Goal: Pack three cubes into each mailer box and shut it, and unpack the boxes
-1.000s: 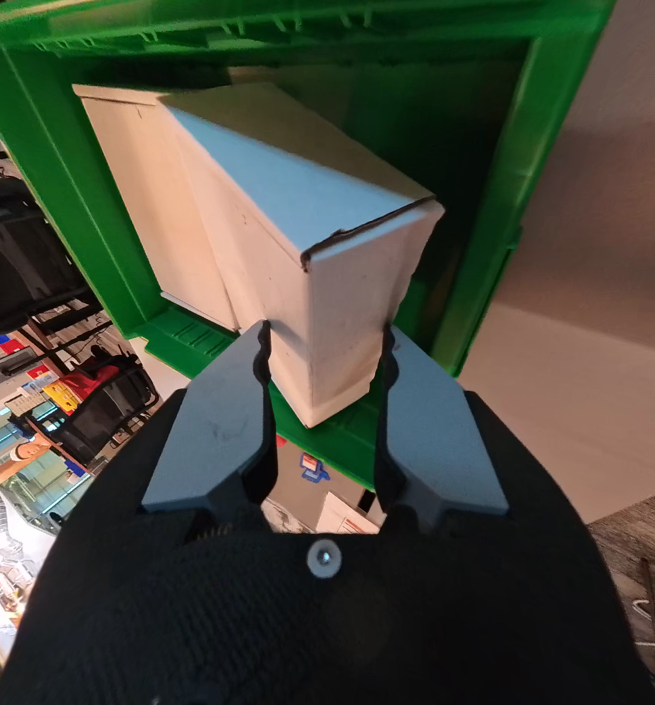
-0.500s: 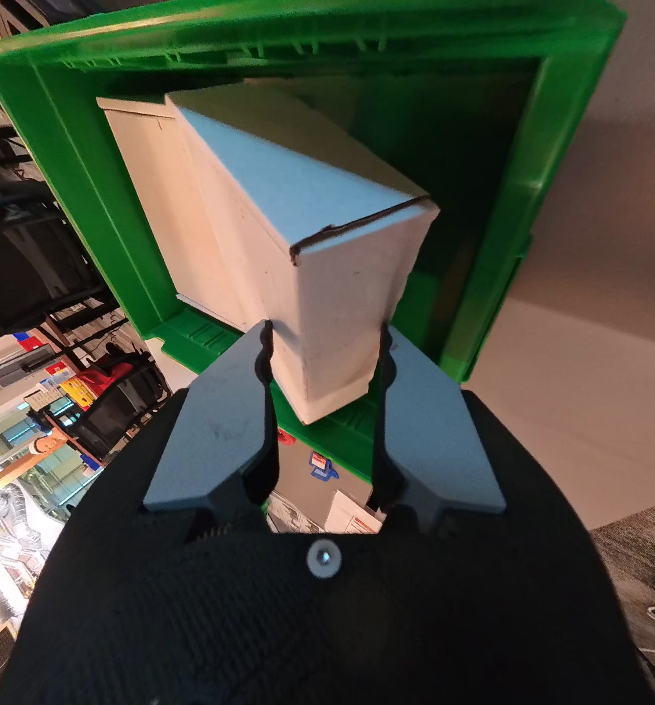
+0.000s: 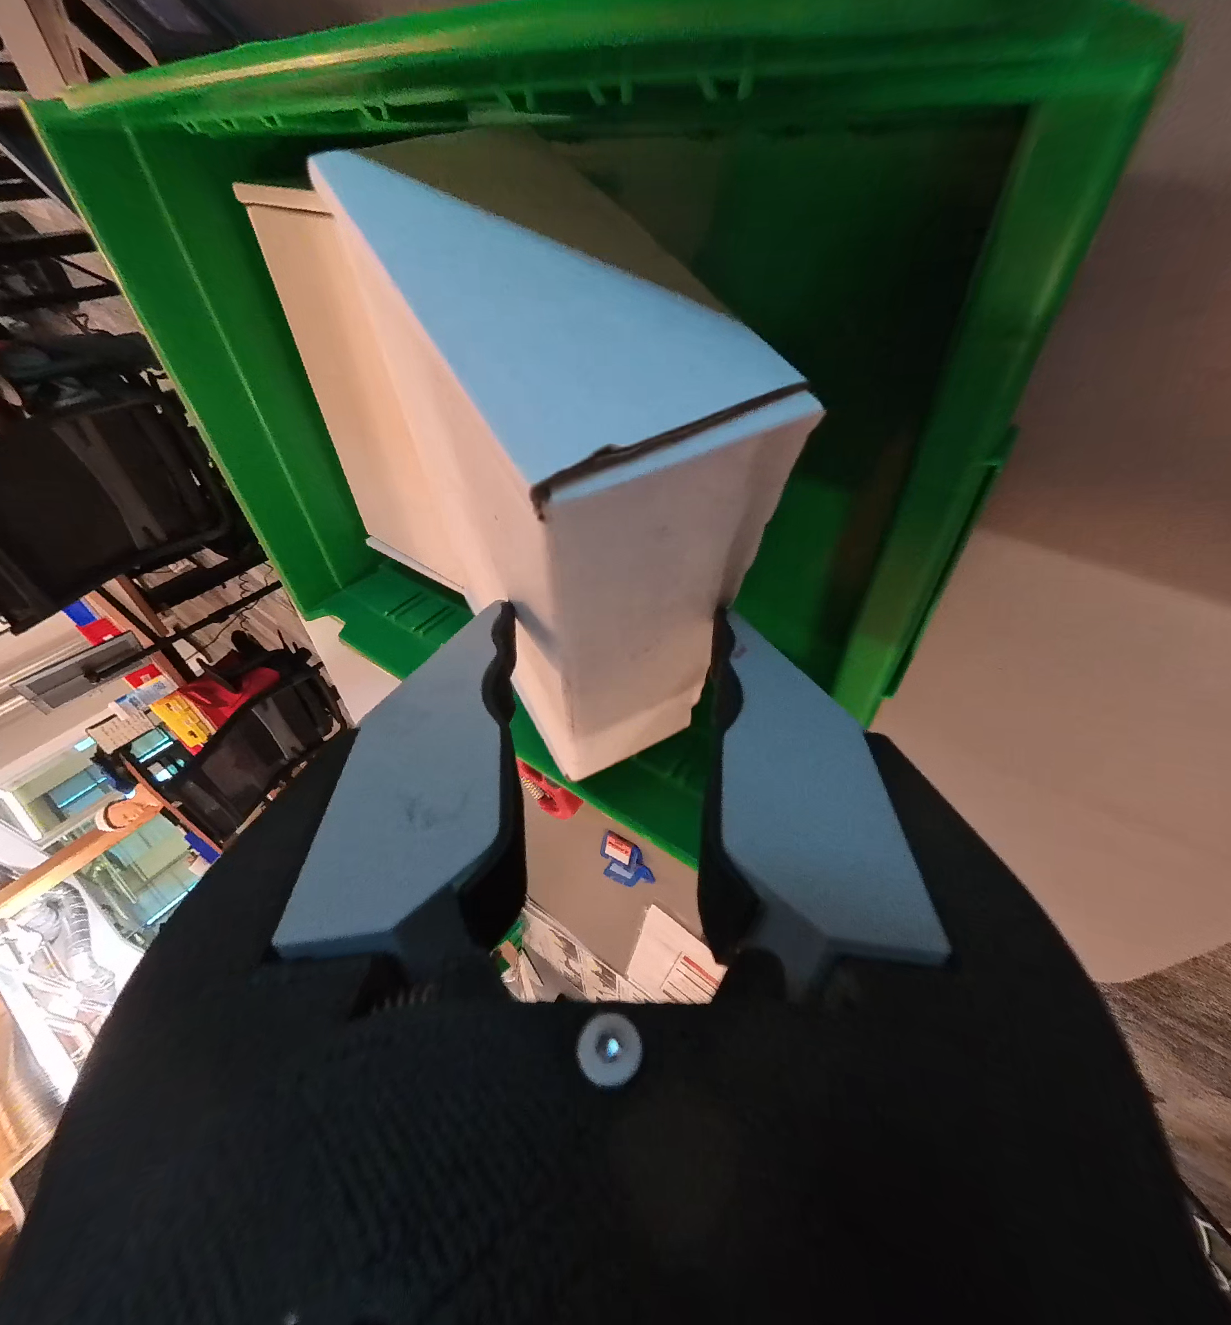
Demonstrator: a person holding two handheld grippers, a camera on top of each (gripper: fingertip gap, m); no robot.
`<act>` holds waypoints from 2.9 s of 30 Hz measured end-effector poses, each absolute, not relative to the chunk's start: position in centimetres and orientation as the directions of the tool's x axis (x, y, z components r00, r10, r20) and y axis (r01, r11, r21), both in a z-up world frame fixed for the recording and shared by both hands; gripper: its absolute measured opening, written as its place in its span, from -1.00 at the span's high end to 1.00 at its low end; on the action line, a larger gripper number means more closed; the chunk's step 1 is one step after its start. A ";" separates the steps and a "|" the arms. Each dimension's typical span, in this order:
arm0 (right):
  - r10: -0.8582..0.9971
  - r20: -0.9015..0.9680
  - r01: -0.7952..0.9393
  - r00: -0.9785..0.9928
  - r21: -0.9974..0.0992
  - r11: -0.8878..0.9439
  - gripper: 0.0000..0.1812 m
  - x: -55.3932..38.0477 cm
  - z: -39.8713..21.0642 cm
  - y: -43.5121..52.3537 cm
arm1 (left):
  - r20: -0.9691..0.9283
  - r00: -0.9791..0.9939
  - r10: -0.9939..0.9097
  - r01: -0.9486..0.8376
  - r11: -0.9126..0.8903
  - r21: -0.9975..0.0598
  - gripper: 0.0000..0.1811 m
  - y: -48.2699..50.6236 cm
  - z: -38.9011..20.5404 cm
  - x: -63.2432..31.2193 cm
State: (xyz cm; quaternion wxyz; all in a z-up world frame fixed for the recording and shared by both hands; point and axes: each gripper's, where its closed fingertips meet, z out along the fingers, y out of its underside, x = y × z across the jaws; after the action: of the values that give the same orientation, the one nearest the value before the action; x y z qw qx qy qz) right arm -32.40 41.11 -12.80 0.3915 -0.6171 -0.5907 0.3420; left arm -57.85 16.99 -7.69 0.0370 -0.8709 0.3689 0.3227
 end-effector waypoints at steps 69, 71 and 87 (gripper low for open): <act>0.998 0.033 0.475 0.052 -0.880 0.004 0.15 -32.4 -13.1 40.8 | -0.682 0.499 -0.534 -0.739 -0.673 -0.014 0.26 21.8 -13.7 -60.1; 0.998 0.026 0.471 0.055 -0.882 -0.003 0.15 -32.4 -13.0 40.9 | -0.687 0.494 -0.533 -0.742 -0.671 -0.013 0.26 21.8 -13.6 -60.0; 0.998 0.016 0.473 0.053 -0.881 -0.011 0.15 -32.4 -13.1 40.9 | -0.739 0.412 -0.534 -0.772 -0.635 0.028 0.33 21.6 -12.8 -59.9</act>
State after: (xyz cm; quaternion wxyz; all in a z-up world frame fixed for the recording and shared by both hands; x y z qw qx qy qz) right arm -32.44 40.88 -13.05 0.3772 -0.6199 -0.5933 0.3484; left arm -59.92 21.61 -12.80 0.1611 -0.8247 0.3959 0.3705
